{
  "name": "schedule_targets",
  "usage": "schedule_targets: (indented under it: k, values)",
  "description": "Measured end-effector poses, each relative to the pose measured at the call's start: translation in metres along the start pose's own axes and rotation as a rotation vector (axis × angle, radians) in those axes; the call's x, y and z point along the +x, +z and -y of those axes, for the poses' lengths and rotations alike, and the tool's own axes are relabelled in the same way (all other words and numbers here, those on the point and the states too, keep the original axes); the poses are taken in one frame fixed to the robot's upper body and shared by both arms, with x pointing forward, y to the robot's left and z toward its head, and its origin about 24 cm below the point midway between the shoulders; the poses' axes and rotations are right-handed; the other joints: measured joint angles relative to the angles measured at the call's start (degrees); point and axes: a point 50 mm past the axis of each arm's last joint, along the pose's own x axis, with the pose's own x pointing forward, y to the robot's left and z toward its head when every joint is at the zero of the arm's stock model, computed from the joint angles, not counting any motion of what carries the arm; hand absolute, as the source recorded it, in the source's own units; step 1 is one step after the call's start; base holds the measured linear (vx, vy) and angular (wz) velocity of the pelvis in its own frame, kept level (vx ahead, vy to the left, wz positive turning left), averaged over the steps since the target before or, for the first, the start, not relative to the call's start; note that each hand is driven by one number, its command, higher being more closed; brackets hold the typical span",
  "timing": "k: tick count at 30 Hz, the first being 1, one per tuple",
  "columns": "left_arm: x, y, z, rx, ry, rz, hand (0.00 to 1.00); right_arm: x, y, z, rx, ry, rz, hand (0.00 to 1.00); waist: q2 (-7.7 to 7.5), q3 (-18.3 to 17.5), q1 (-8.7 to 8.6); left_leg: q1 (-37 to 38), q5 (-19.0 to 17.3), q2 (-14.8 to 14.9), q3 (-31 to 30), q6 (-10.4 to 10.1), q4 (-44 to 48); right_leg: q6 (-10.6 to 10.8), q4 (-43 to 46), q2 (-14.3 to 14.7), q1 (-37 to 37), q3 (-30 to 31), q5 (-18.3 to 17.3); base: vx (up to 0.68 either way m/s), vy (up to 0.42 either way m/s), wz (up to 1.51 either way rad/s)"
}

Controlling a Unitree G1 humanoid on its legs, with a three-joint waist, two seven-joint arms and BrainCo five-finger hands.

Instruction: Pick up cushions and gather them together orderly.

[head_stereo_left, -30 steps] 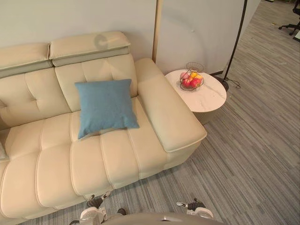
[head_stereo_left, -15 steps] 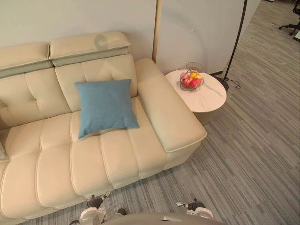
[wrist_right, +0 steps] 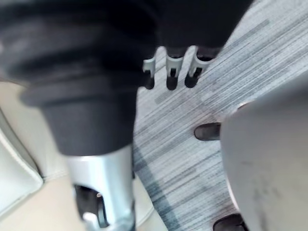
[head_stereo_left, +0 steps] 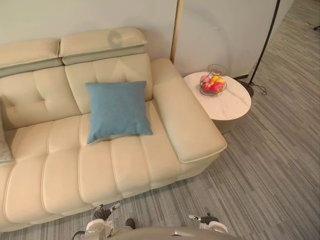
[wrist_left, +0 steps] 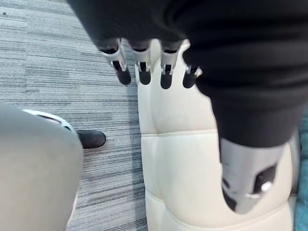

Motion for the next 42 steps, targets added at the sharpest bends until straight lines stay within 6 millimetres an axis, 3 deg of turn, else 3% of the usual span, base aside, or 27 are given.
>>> schedule_targets:
  k: [1, 3, 5, 7, 8, 10, 11, 12, 13, 15, 17, 18, 19, 20, 24, 25, 26, 27, 28, 29, 31, 34, 35, 37, 38, 40, 42]
  values:
    - [0.000, 0.001, 0.002, -0.025, 0.001, -0.001, 0.00, 0.000, 0.003, 0.001, 0.002, -0.001, 0.009, 0.00, -0.13, 0.15, 0.02, -2.38, -1.58, -0.27, -6.17, 0.74, 3.85, -0.32, 0.56, 0.39, -2.82, 4.28, -0.04, -0.12, -0.032, -1.18]
    - [-0.001, 0.001, 0.012, -0.054, -0.015, -0.003, 0.00, 0.001, 0.013, 0.005, 0.000, -0.013, 0.045, 0.00, 1.53, 0.21, 0.51, -3.11, -5.67, -0.31, -12.55, -0.17, 5.14, -0.94, 0.57, 1.72, -5.16, 7.29, 0.37, -0.10, 0.014, -1.41]
    - [-0.001, 0.002, 0.016, -0.064, -0.023, -0.002, 0.00, 0.001, 0.012, 0.007, 0.004, -0.017, 0.050, 0.00, 2.02, 0.26, 0.48, -3.30, -9.03, -1.51, -12.70, 0.45, 5.81, -3.74, -0.46, 2.23, -6.72, 10.22, 1.67, -0.09, 0.092, -1.42]
    - [-0.001, 0.003, 0.012, -0.056, -0.014, 0.002, 0.00, -0.002, 0.011, 0.000, 0.005, -0.001, 0.063, 0.00, 1.21, 0.21, 0.35, -2.41, -9.62, -1.00, -8.06, 0.71, 5.61, -5.50, -1.34, 2.33, -8.00, 11.93, 2.88, -0.04, 0.071, -1.44]
    - [0.000, 0.006, 0.009, -0.040, -0.009, 0.014, 0.00, -0.004, 0.012, -0.008, -0.004, 0.022, 0.070, 0.00, -0.22, -0.11, 0.12, -2.17, -10.02, -0.79, -3.71, 0.61, 5.54, -5.88, -1.20, 2.69, -10.22, 13.73, 4.24, -0.02, 0.077, -1.60]
    - [0.001, 0.009, 0.006, -0.022, -0.002, 0.023, 0.00, -0.005, 0.012, -0.014, -0.023, 0.042, 0.079, 0.00, -0.93, 0.00, 0.24, -1.63, -10.29, -0.55, 0.60, 0.21, 5.60, -5.34, -0.80, 2.99, -12.04, 14.94, 6.93, 0.03, 0.042, -1.43]
    - [0.001, 0.008, 0.006, -0.018, -0.003, 0.022, 0.00, -0.006, 0.013, -0.018, -0.038, 0.054, 0.088, 0.00, -0.92, -0.01, 0.17, -0.59, -10.55, 0.06, 4.58, 0.28, 5.71, -3.56, -0.16, 3.98, -13.61, 14.20, 10.37, 0.07, 0.022, -1.38]
    - [0.001, 0.008, 0.007, -0.016, -0.005, 0.022, 0.00, -0.006, 0.016, -0.019, -0.048, 0.058, 0.097, 0.00, -0.62, -0.14, 0.34, -0.45, -10.70, 0.70, 6.34, 0.24, 5.70, -3.26, 0.03, 4.55, -14.33, 12.33, 11.26, 0.11, -0.001, -1.54]
    - [0.001, 0.009, 0.008, -0.015, -0.005, 0.025, 0.00, -0.005, 0.018, -0.019, -0.051, 0.058, 0.104, 0.00, -0.24, -0.08, 0.39, -0.13, -10.73, 1.67, 9.83, 0.15, 5.81, -4.89, 0.65, 5.57, -16.00, 5.12, 12.02, 0.15, -0.038, -1.29]
    - [0.000, 0.012, 0.012, -0.025, -0.013, 0.035, 0.00, -0.005, 0.022, -0.017, -0.053, 0.054, 0.115, 0.00, 0.29, 0.10, 0.07, 1.10, -10.70, 3.12, 13.81, 0.11, 6.93, -10.97, 4.97, 5.36, -18.12, -11.23, 8.54, 0.18, -0.081, -1.11]
    - [-0.001, 0.010, 0.016, -0.036, -0.020, 0.033, 0.00, -0.004, 0.024, -0.014, -0.053, 0.046, 0.123, 0.00, 1.49, 0.74, 0.03, 2.67, -10.70, 3.82, 15.50, 0.11, 7.67, -14.07, 8.19, 5.04, -18.12, -20.47, 6.47, 0.13, -0.120, -0.81]
    - [-0.003, 0.002, 0.019, -0.047, -0.025, 0.014, 0.00, -0.005, 0.025, -0.010, -0.052, 0.036, 0.134, 0.00, 2.07, 0.17, 0.21, 4.96, -10.69, 4.04, 17.46, 0.11, 7.48, -16.78, 11.28, 3.96, -17.67, -29.20, 0.79, 0.18, -0.181, -1.01]
    - [-0.004, -0.001, 0.021, -0.046, -0.031, 0.006, 0.00, -0.004, 0.027, -0.007, -0.052, 0.025, 0.144, 0.00, 3.26, -0.17, -0.19, 5.76, -10.69, 4.26, 18.39, 0.11, 6.94, -15.86, 14.25, 2.37, -17.62, -34.10, -3.13, 0.23, -0.193, -1.22]
    - [-0.005, -0.002, 0.029, -0.031, -0.054, 0.004, 0.00, -0.004, 0.026, -0.004, -0.055, 0.015, 0.143, 0.00, 4.15, -1.07, -0.18, 6.55, -10.70, 4.05, 19.65, 0.08, 5.34, -13.28, 17.93, 0.33, -18.02, -38.84, -6.05, 0.26, -0.163, -0.90]
    - [-0.004, -0.002, 0.029, 0.011, -0.067, -0.008, 0.00, -0.003, 0.026, -0.002, -0.053, 0.003, 0.133, 0.00, 3.99, -0.96, 0.01, 8.03, -9.04, 5.08, 19.32, -0.45, 6.32, -12.03, 18.60, 4.02, -19.45, -33.26, -7.10, 0.19, -0.158, -0.90]
    - [-0.003, 0.000, 0.029, 0.017, -0.070, -0.004, 0.00, -0.002, 0.025, -0.002, -0.047, 0.003, 0.126, 0.00, 3.91, -0.91, -0.16, 6.96, -8.77, 6.74, 19.00, -0.76, 11.59, -12.01, 18.37, 4.98, -18.96, -31.84, -7.50, 0.20, -0.129, -0.89]
    - [-0.002, 0.004, 0.029, 0.015, -0.068, 0.005, 0.00, -0.002, 0.024, -0.004, -0.050, 0.007, 0.116, 0.00, 3.59, -0.43, 0.03, 3.09, -8.55, 10.64, 14.71, 0.09, 25.30, -12.10, 16.75, 6.50, -16.61, -29.60, -7.54, 0.21, -0.107, -0.73]
    - [-0.002, 0.005, 0.029, 0.010, -0.068, 0.011, 0.00, -0.002, 0.023, -0.004, -0.051, 0.006, 0.113, 0.00, 3.35, -0.06, 0.19, 1.29, -9.19, 11.65, 12.57, 0.45, 30.51, -12.09, 16.10, 7.16, -15.46, -28.94, -7.53, 0.23, -0.098, -0.83]
    - [-0.002, 0.010, 0.028, 0.001, -0.064, 0.033, 0.00, -0.002, 0.022, -0.005, -0.056, 0.008, 0.105, 0.00, 3.96, 0.47, 0.54, -3.21, -11.32, 12.76, 6.06, -0.13, 40.69, -11.83, 14.99, 8.57, -12.09, -27.10, -7.72, 0.18, -0.053, -0.70]
    - [-0.002, 0.012, 0.028, 0.001, -0.063, 0.042, 0.00, -0.002, 0.022, -0.005, -0.058, 0.008, 0.105, 0.00, 3.37, 0.95, 0.72, -6.39, -12.51, 12.49, 2.62, -0.71, 43.34, -11.66, 14.41, 9.09, -10.81, -26.18, -8.05, 0.12, -0.018, -0.68]
    - [-0.002, 0.018, 0.028, -0.002, -0.064, 0.062, 0.00, -0.002, 0.023, -0.007, -0.051, -0.002, 0.106, 0.00, 3.34, 1.14, 1.17, -10.87, -13.18, 11.37, -1.17, -0.63, 42.49, -11.60, 13.41, 9.73, -8.88, -24.15, -7.99, 0.10, 0.019, -0.59]
    - [-0.002, 0.022, 0.029, -0.024, -0.063, 0.079, 0.00, -0.003, 0.025, -0.009, -0.045, -0.001, 0.109, 0.00, 3.09, 1.29, 2.41, -15.69, -13.54, 8.13, -6.87, -0.12, 31.81, -10.71, 12.97, 10.18, -7.15, -18.93, -8.19, 0.17, 0.117, -0.96]
    - [-0.002, 0.023, 0.030, -0.032, -0.063, 0.081, 0.00, -0.003, 0.027, -0.015, -0.048, 0.013, 0.116, 0.00, 3.05, 1.29, 3.44, -16.70, -12.83, 4.67, -15.36, -1.07, 22.82, -9.86, 13.20, 10.49, -6.95, -14.78, -8.49, 0.19, 0.184, -1.30]
    - [-0.002, 0.023, 0.030, -0.035, -0.064, 0.082, 0.00, -0.003, 0.027, -0.015, -0.049, 0.015, 0.117, 0.00, 3.06, 1.29, 3.53, -16.86, -12.32, 3.77, -17.78, -1.02, 20.42, -9.43, 13.29, 10.56, -6.91, -13.56, -8.53, 0.14, 0.152, -0.93]
    - [-0.002, 0.022, 0.030, -0.043, -0.065, 0.081, 0.00, -0.003, 0.027, -0.016, -0.058, 0.018, 0.119, 0.00, 3.03, 1.27, 3.43, -16.57, -10.51, 2.60, -21.85, 0.11, 16.97, -8.24, 14.00, 10.62, -6.92, -10.92, -9.16, 0.15, 0.177, -0.80]
    - [-0.002, 0.021, 0.029, -0.056, -0.061, 0.072, 0.00, -0.004, 0.026, -0.016, -0.060, 0.019, 0.117, 0.00, 2.92, 0.97, 3.22, -14.46, -6.32, 1.98, -20.71, -0.04, 15.54, -6.63, 15.19, 10.63, -7.01, -7.10, -10.10, 0.19, 0.216, -1.00]
    - [-0.001, 0.020, 0.023, -0.055, -0.047, 0.068, 0.00, -0.004, 0.022, -0.018, -0.055, 0.023, 0.107, 0.00, 1.44, -0.10, 3.13, -13.42, -7.23, 1.81, -16.36, 0.74, 15.20, -5.43, 15.37, 9.62, -7.53, -3.95, -10.52, 0.27, 0.331, -0.97]
